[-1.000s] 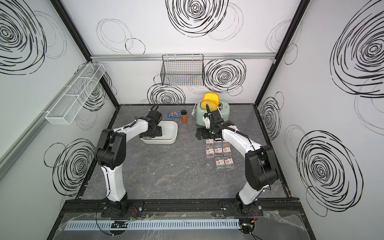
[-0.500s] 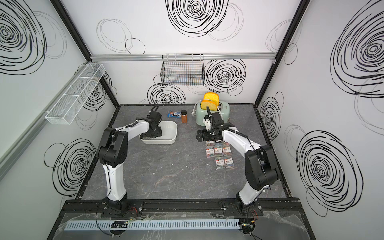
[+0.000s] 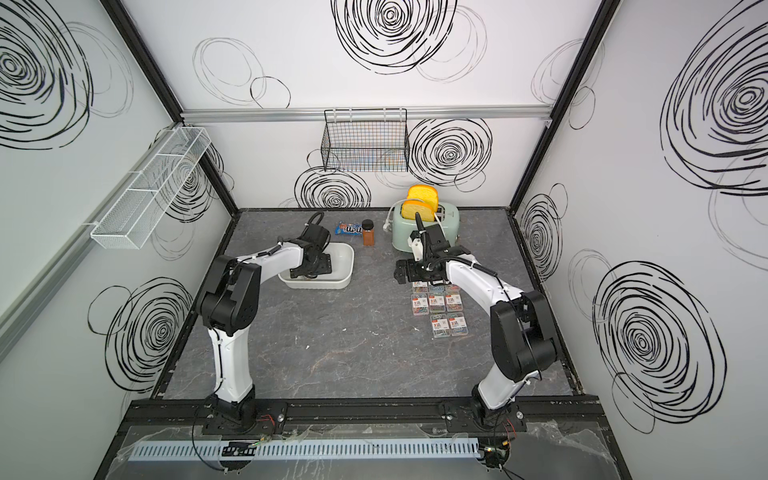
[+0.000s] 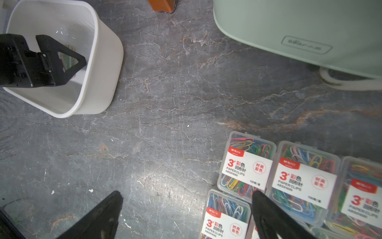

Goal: Take the paper clips out of the storage box
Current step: Pick up the boxed paper clips from the storage box.

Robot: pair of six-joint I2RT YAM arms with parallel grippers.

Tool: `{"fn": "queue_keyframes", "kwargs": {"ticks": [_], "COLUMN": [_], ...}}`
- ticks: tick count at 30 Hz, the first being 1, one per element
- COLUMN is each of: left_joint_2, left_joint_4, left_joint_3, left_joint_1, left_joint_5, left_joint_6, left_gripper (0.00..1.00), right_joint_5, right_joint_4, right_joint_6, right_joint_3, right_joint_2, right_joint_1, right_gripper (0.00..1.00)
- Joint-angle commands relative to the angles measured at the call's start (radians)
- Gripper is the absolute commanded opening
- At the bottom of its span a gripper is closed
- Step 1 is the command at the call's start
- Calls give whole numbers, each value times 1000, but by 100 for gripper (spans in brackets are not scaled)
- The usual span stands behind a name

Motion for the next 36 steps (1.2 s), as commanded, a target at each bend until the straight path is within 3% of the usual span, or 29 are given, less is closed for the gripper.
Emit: {"fn": "queue_keyframes", "kwargs": {"ticks": [1, 8, 12, 20, 29, 36], "left_joint_2": [0, -17, -22, -70, -275, -398], "left_joint_4": [6, 21, 27, 49, 227, 491], "left_joint_3": [-13, -31, -34, -37, -106, -255], "left_joint_1": [5, 22, 23, 30, 61, 64], "left_joint_5": [14, 32, 48, 128, 576, 903], "left_joint_6": [-16, -15, -13, -2, -19, -154], "left_gripper": [90, 73, 57, 51, 54, 54], "right_joint_5": [-6, -18, -32, -67, -263, -464], "right_joint_4": [11, 19, 22, 34, 67, 149], "right_joint_6": [-12, -12, -10, -9, 32, 103], "right_joint_3": [-5, -7, -4, 12, 67, 79], "right_joint_2": [-21, -17, -14, -23, -17, 14], "right_joint_1": [-6, -5, -4, -4, -5, -5], "right_gripper": [99, 96, 98, 99, 99, 99]}}
